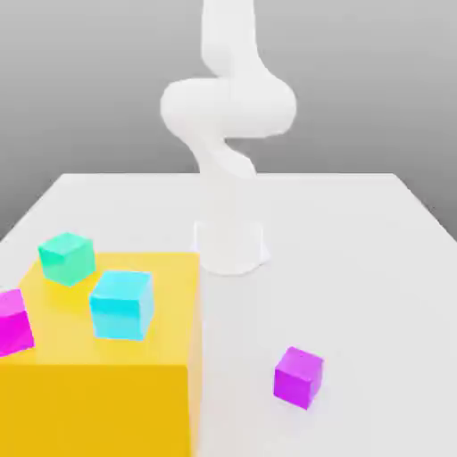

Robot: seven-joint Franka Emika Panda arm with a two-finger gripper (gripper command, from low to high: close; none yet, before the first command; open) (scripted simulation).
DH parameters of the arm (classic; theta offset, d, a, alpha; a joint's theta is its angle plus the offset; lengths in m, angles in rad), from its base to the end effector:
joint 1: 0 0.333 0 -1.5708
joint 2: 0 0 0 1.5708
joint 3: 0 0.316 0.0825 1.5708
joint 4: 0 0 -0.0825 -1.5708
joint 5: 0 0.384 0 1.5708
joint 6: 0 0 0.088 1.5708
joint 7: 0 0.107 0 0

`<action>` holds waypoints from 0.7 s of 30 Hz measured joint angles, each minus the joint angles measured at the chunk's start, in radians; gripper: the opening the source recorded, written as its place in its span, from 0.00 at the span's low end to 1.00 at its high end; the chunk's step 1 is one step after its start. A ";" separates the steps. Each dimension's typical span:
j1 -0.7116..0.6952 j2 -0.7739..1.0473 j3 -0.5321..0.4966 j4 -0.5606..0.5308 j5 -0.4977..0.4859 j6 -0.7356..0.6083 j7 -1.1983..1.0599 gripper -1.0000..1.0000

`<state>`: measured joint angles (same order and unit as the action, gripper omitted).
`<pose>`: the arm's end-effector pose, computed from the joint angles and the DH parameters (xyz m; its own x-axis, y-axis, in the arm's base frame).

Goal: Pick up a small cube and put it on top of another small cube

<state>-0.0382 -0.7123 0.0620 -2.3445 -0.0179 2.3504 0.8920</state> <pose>0.3811 0.0164 0.6616 0.4806 -0.7482 0.4574 -0.5801 -0.6624 -0.4741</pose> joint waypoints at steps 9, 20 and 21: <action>-0.111 0.342 0.200 -0.167 -0.089 0.190 0.366 0.50; -0.099 0.731 0.304 -0.367 -0.104 0.420 0.735 0.50; -0.091 0.760 0.309 -0.382 -0.087 0.442 0.751 0.50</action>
<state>-0.1288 0.0482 0.3711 -2.7260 -0.1045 2.7919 1.6425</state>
